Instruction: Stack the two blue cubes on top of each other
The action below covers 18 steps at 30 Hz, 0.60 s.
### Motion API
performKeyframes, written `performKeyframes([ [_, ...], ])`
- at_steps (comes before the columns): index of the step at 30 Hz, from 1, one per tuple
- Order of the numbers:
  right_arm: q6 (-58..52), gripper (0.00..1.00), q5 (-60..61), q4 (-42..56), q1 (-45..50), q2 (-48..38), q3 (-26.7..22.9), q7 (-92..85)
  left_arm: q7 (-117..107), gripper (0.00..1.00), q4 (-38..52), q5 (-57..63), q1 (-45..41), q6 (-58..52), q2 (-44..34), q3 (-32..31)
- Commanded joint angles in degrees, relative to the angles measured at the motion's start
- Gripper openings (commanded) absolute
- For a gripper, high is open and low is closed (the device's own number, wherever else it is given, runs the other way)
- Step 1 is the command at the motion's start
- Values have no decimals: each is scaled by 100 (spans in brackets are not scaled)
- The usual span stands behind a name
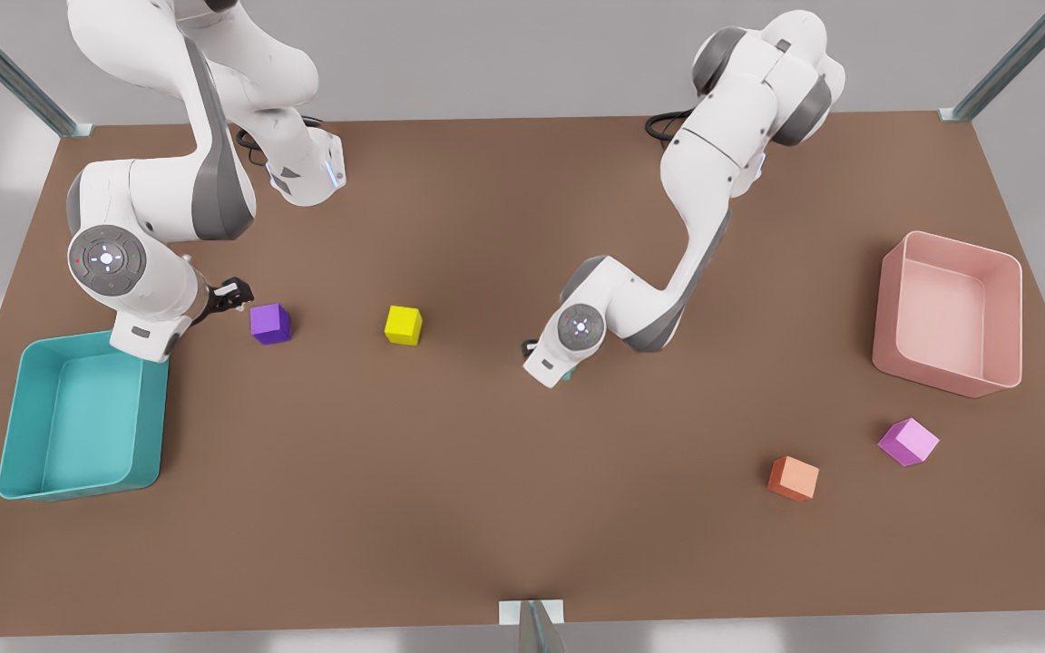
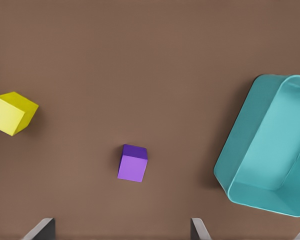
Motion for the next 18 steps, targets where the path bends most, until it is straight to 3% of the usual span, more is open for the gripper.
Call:
performKeyframes([
  [1, -1, 100, 7, 13, 1, -6, 0, -144, -575, 100, 27, 16, 0, -510, -184, -15],
  [5, -1, 100, 33, 22, 1, -6, 0, -144, -549, 100, 45, 95, 53, -1300, -517, -15],
  [7, -1, 100, 60, 40, 1, -6, 0, -144, 530, 100, 1467, 113, 781, -3839, -721, 3],
  [8, 16, 100, 86, 84, 1, -41, -17, -144, 1591, 100, 2056, 357, 1430, -4429, -721, -6],
  [10, 183, 100, 51, 172, 1, -59, -44, 67, 3159, 100, 2136, 939, 2302, -4439, -809, 12],
  [12, 236, 100, 68, 189, 10, -50, -35, 67, 3300, 100, 2303, 922, 2592, -4579, -843, 3],
  [14, 183, 100, 77, 233, 1, -59, -44, 84, 3538, 100, 730, 694, 2522, -3655, -2232, 390],
  [15, 174, 100, 77, 268, 1, -50, -44, 84, 3538, 100, 1205, 632, 2505, -4395, -2215, 434],
  [18, 166, 100, 77, 277, 1, -41, -44, 93, 3538, 100, 1231, 631, 2505, -4518, -2180, 434],
])
